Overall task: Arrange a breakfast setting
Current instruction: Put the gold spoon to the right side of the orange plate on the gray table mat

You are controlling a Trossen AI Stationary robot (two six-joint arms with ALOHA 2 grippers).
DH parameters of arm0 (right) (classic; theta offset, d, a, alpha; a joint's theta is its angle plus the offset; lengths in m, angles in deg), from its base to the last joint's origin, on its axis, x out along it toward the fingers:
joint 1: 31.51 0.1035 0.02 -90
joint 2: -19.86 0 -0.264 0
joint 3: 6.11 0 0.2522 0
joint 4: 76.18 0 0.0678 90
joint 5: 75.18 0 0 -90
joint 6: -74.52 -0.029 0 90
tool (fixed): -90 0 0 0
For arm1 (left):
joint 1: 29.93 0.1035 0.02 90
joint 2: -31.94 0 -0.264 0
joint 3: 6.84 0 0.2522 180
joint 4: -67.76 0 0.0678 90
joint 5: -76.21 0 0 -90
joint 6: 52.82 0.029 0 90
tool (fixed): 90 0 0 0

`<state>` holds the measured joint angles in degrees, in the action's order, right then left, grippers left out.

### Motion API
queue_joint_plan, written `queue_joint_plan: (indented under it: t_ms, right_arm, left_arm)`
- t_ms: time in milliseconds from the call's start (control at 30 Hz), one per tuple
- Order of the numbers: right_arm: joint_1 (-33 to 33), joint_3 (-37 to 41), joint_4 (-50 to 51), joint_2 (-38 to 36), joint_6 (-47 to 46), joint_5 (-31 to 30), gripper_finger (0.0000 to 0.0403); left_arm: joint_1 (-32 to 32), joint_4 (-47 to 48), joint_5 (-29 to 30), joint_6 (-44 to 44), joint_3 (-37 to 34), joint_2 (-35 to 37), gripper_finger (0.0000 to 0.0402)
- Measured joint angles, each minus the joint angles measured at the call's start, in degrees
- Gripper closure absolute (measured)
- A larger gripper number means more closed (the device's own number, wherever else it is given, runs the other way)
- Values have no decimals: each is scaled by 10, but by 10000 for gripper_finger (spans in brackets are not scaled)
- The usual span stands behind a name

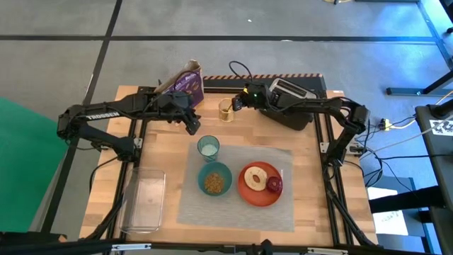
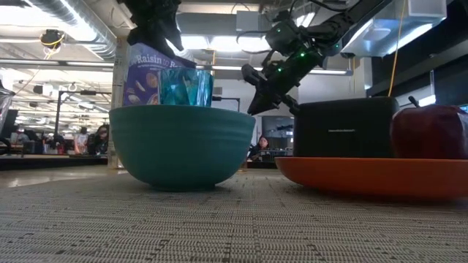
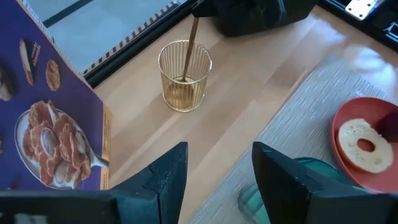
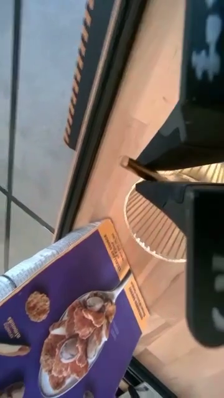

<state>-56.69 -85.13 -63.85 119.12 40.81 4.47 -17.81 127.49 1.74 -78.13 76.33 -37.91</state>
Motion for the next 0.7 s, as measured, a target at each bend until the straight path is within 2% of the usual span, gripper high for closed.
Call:
queue_joint_plan:
  t_ms: [167,300,400,700]
  right_arm:
    - [0,0,-1,0,3,-3,377]
    - [0,0,-9,0,3,9,394]
    - [0,1,-12,-4,-4,22,392]
    - [0,-60,27,-37,36,27,396]
  left_arm:
    - [0,-3,0,2,0,0,227]
    - [0,-3,0,2,0,0,227]
    - [0,-2,0,2,0,0,227]
    - [3,-3,-30,45,0,0,227]
